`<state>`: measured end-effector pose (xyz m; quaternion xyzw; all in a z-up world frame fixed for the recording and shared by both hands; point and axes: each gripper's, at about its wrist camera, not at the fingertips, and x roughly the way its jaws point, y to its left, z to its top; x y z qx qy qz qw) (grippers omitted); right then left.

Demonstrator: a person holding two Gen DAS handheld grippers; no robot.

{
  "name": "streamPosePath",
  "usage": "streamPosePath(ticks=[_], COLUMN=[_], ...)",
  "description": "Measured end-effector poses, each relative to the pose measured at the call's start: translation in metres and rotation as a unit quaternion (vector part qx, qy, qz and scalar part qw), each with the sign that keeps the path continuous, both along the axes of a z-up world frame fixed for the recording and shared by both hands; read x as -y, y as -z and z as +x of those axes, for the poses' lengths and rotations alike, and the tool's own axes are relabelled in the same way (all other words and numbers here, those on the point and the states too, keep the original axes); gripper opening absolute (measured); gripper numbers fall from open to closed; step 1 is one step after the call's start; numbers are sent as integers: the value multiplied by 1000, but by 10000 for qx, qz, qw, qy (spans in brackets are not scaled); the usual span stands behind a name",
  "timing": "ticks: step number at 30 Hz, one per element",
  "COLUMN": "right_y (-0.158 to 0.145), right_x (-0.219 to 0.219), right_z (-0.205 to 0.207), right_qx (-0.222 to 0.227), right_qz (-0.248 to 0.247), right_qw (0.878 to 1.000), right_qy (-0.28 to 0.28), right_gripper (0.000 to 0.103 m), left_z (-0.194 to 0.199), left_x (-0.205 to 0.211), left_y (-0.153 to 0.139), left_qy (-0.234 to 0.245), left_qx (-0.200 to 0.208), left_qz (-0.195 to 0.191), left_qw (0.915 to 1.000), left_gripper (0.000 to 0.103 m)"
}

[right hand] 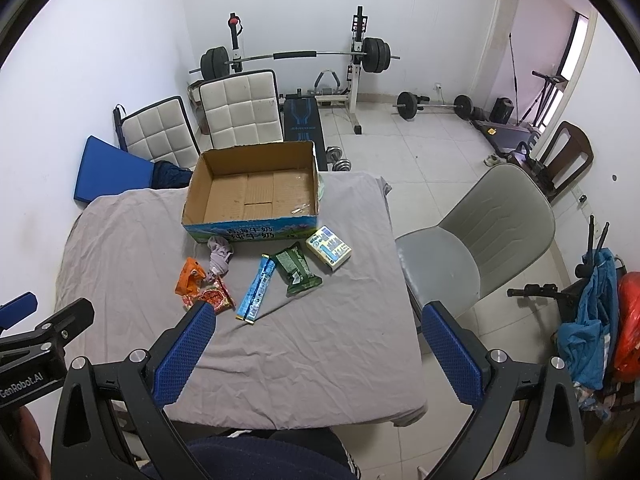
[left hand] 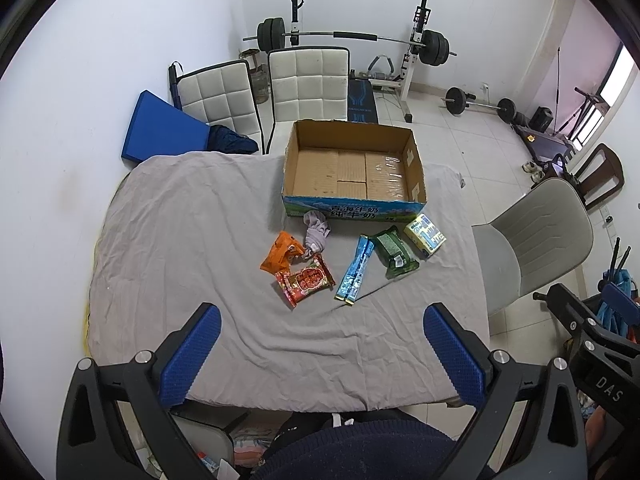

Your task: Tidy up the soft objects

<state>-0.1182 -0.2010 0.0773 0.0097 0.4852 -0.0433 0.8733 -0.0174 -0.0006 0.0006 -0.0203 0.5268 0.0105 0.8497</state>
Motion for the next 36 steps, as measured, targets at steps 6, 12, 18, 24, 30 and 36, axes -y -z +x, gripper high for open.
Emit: streamPosePath(ticks=[6, 12, 18, 24, 30, 36], right_y=[43, 125, 229, 335, 400, 446], right_x=[21, 46, 71, 87, 76, 68], right_z=[42, 110, 189, 277, 324, 341], right_qx=[-350, -911, -1516, -2183, -2643, -3080], right_qz=[18, -53, -154, -51, 31, 56], right_qw=[9994, 9958, 9879, 9738, 9585, 9436], right_qy=[35, -108, -271, -640, -1069, -1210], right_gripper=[103, 103, 103, 103, 103, 81], left_z=[34, 88, 151, 207, 240, 244], left_x=[9, 24, 38, 65, 86, 99], left_y=[27, 96, 175, 251, 317, 345], left_qy=[97, 237, 8, -344, -552, -613], left_qx=[-89, -634, -1511, -2223, -2863, -3123], left_qz=[237, 519, -220, -772, -947, -829], left_qw=[9996, 9964, 9883, 9713, 9519, 9444], left_gripper=[103, 103, 103, 103, 103, 103])
